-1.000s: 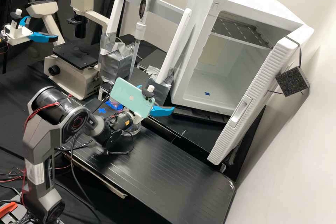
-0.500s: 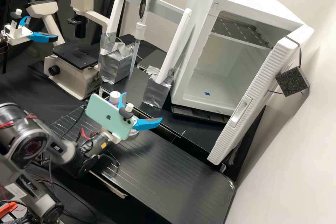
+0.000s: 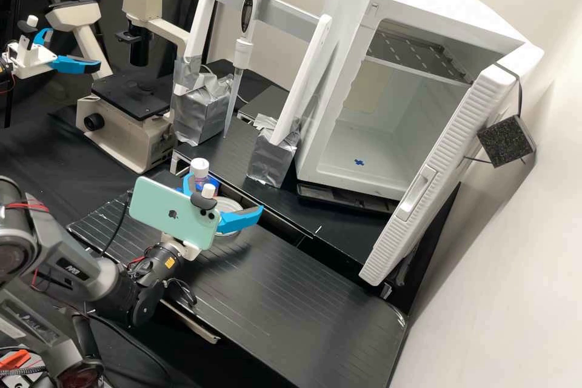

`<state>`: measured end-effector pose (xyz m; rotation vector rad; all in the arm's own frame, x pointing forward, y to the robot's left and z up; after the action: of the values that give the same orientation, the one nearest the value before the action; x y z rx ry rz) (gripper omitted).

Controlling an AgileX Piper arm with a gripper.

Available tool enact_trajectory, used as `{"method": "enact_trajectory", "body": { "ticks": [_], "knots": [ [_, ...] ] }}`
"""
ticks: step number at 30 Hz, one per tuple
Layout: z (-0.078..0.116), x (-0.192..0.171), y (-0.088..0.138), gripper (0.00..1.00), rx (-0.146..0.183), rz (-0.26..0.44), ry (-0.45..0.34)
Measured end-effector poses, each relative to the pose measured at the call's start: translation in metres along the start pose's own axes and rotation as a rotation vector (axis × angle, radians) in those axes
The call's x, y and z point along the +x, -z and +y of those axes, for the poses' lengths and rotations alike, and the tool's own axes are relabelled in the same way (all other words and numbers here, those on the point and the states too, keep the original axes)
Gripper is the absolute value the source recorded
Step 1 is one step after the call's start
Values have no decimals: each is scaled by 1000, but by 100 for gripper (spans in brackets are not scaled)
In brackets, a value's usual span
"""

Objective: Move the petri dish to the incubator

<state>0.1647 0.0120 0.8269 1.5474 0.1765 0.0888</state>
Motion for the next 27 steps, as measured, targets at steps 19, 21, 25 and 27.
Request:
{"method": "enact_trajectory", "body": {
  "ticks": [19, 21, 25, 27],
  "knots": [
    [-6, -1, -18, 100, 13, -44, 85],
    [-7, 0, -18, 100, 18, -39, 84],
    [-7, 0, -19, 100, 8, -34, 78],
    [-6, 1, -19, 100, 8, -38, 65]
  ]
}}
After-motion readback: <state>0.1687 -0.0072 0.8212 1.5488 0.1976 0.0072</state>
